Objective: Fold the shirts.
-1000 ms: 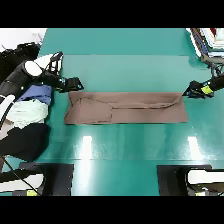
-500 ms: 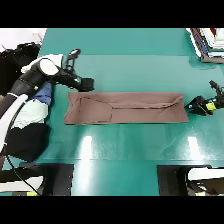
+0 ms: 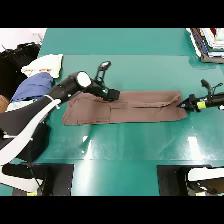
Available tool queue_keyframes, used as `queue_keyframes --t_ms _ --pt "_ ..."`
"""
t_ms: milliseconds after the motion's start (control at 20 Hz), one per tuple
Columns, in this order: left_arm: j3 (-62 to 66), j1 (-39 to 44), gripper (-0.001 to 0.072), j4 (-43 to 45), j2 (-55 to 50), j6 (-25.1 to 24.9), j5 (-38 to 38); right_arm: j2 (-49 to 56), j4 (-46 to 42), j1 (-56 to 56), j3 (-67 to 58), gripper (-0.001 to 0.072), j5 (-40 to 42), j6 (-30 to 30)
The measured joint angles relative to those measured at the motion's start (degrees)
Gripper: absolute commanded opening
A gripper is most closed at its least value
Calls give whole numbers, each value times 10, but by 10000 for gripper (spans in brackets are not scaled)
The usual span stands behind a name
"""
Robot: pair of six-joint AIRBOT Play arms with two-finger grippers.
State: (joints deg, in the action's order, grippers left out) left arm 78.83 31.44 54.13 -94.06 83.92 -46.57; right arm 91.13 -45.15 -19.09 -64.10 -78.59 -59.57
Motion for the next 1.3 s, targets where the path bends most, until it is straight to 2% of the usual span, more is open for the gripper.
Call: queue_keyframes --t_ms 150,400,850,1050,1300 --pt "37 22 23 -9 -47 0 3 -67 47 22 -14 18 -9 -3" --pt "83 37 23 -38 -107 1 -1 -152 84 101 -101 18 -25 -47" --pt "104 34 22 -52 -129 2 -14 -181 95 265 -234 19 -13 -95" --pt "118 -9 23 -33 -87 2 -39 -181 96 332 -255 19 26 -99" --pt "123 -126 24 56 47 9 -86 -137 113 466 -261 19 95 -89"
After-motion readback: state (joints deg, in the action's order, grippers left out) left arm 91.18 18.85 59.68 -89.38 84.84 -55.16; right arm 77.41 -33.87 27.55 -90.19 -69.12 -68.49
